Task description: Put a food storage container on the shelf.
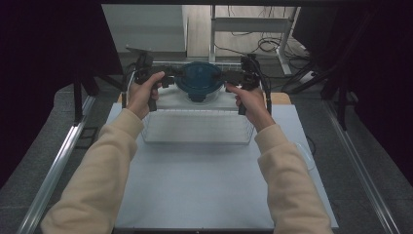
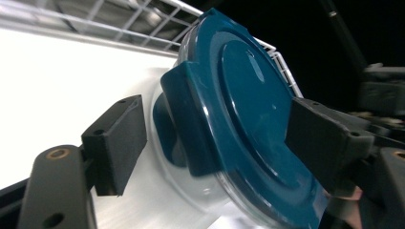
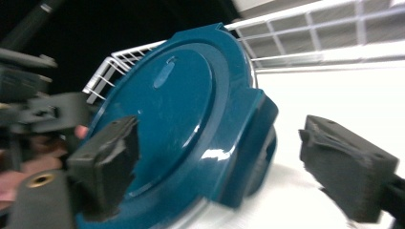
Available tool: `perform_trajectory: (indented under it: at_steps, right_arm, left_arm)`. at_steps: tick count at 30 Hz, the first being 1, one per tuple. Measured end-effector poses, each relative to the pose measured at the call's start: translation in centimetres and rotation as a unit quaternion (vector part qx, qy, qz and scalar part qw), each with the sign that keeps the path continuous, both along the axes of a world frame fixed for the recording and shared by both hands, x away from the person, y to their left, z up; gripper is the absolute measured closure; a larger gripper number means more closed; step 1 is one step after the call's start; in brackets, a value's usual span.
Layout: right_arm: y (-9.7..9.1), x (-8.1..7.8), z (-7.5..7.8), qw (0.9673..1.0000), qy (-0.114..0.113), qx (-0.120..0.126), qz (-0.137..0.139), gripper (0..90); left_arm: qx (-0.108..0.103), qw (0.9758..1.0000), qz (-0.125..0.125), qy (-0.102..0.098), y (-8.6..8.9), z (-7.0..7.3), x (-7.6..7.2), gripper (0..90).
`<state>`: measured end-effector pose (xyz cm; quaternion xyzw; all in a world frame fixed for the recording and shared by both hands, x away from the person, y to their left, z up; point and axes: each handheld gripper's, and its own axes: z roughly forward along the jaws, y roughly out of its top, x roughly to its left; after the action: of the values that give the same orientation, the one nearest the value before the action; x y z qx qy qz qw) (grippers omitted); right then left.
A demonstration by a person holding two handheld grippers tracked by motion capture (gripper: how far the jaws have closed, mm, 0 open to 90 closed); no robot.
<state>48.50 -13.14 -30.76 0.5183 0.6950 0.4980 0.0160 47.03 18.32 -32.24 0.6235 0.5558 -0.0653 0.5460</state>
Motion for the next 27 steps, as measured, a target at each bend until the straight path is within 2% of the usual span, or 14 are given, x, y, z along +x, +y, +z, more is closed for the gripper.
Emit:
perform_trajectory:
  at_steps: [2, 6, 9, 14, 15, 16, 18, 19, 20, 21, 23, 25, 27]
  right_arm:
    - [-0.2, -1.0, 0.6, 0.9993, -0.029, -0.023, 0.006, 8.2]
    - [-1.2, -3.1, 1.4, 0.9976, -0.057, -0.029, 0.027, 9.5]
    - [-2.2, -4.9, 1.6, 0.995, -0.081, -0.044, 0.04, 11.9]
    - [-3.7, -8.6, 1.5, 0.9901, -0.114, -0.056, 0.059, 14.7]
    - [-4.0, -9.3, 1.2, 0.9889, -0.119, -0.061, 0.064, 15.4]
    - [-4.3, -10.1, 0.9, 0.9874, -0.125, -0.068, 0.07, 15.8]
    - [-4.9, -11.8, 0.2, 0.9855, -0.131, -0.076, 0.077, 16.8]
    - [-5.3, -12.5, -0.3, 0.9853, -0.131, -0.075, 0.08, 17.2]
    - [-6.1, -13.9, -1.3, 0.9855, -0.129, -0.072, 0.084, 17.3]
    - [-6.1, -13.9, -1.3, 0.9855, -0.129, -0.072, 0.084, 17.3]
    - [-6.9, -15.2, -2.3, 0.9859, -0.125, -0.073, 0.084, 17.4]
    - [-7.5, -16.4, -3.4, 0.9851, -0.128, -0.085, 0.078, 17.6]
    - [-8.1, -17.7, -4.6, 0.9844, -0.128, -0.094, 0.074, 17.8]
  left_arm:
    - [0.016, 0.9996, 0.002, -0.025, 0.2, 0.5, -1.2, 20.2]
    - [0.05, 0.997, -0.007, -0.059, 0.5, 0.7, -4.1, 20.6]
    - [0.063, 0.9947, -0.013, -0.08, 0.8, 0.5, -6.6, 21.7]
    - [0.106, 0.9862, -0.035, -0.123, 1.0, -0.5, -11.2, 22.3]
    - [0.102, 0.9858, -0.039, -0.128, 1.1, -0.9, -12.1, 22.4]
    - [0.092, 0.9862, -0.046, -0.129, 1.1, -1.5, -13.0, 22.6]
    - [0.09, 0.986, -0.064, -0.125, 1.1, -2.6, -14.6, 22.6]
    - [0.091, 0.9856, -0.069, -0.125, 1.1, -3.2, -15.3, 22.6]
    - [0.087, 0.9858, -0.071, -0.125, 1.1, -3.8, -16.0, 22.7]
    - [0.087, 0.9857, -0.075, -0.124, 1.1, -4.3, -16.5, 22.7]
    - [0.082, 0.9858, -0.082, -0.121, 1.1, -5.5, -17.4, 22.8]
    - [0.095, 0.9854, -0.078, -0.117, 1.1, -6.9, -18.2, 22.9]
    - [0.118, 0.9832, -0.076, -0.117, 0.9, -8.3, -18.9, 23.5]
